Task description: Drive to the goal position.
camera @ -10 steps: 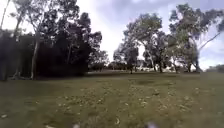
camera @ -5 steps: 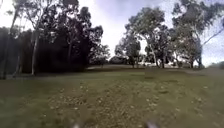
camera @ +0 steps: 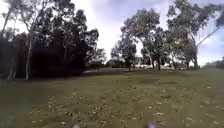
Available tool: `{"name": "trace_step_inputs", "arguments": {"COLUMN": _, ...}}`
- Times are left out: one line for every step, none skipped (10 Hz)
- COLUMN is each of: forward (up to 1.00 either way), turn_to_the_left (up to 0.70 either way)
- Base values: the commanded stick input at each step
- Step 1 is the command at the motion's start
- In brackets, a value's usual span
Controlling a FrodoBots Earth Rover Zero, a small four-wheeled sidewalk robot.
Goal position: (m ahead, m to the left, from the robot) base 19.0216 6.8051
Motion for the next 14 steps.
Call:
{"name": "trace_step_inputs", "arguments": {"forward": 0.70, "turn_to_the_left": 0.00}}
{"name": "trace_step_inputs", "arguments": {"forward": 0.70, "turn_to_the_left": 0.00}}
{"name": "trace_step_inputs", "arguments": {"forward": 0.70, "turn_to_the_left": 0.00}}
{"name": "trace_step_inputs", "arguments": {"forward": 0.70, "turn_to_the_left": 0.00}}
{"name": "trace_step_inputs", "arguments": {"forward": 0.70, "turn_to_the_left": 0.00}}
{"name": "trace_step_inputs", "arguments": {"forward": 0.70, "turn_to_the_left": 0.00}}
{"name": "trace_step_inputs", "arguments": {"forward": 0.70, "turn_to_the_left": 0.02}}
{"name": "trace_step_inputs", "arguments": {"forward": 0.70, "turn_to_the_left": -0.01}}
{"name": "trace_step_inputs", "arguments": {"forward": 0.70, "turn_to_the_left": -0.03}}
{"name": "trace_step_inputs", "arguments": {"forward": 0.70, "turn_to_the_left": -0.32}}
{"name": "trace_step_inputs", "arguments": {"forward": 0.70, "turn_to_the_left": -0.30}}
{"name": "trace_step_inputs", "arguments": {"forward": 0.70, "turn_to_the_left": -0.28}}
{"name": "trace_step_inputs", "arguments": {"forward": 0.70, "turn_to_the_left": -0.06}}
{"name": "trace_step_inputs", "arguments": {"forward": 0.70, "turn_to_the_left": -0.02}}
